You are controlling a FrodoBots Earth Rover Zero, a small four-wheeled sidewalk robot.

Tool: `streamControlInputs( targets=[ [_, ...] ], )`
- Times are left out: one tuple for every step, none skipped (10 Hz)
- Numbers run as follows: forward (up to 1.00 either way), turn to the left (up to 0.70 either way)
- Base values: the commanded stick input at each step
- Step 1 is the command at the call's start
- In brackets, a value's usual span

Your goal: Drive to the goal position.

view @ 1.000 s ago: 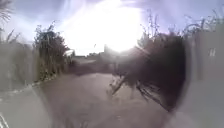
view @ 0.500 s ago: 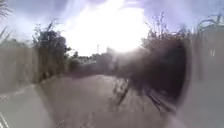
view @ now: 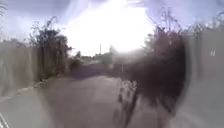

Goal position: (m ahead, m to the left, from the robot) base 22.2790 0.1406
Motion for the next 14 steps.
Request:
streamControlInputs(
  targets=[
    [0.85,0.0],
    [0.85,0.0],
    [0.85,0.0],
    [0.85,0.0],
    [0.85,0.0],
    [0.85,0.0],
    [0.85,0.0],
    [0.85,0.0],
    [0.85,0.0],
    [0.85,0.0],
    [0.85,0.0],
    [0.85,0.0],
    [0.85,0.0],
    [0.85,0.0]
  ],
)
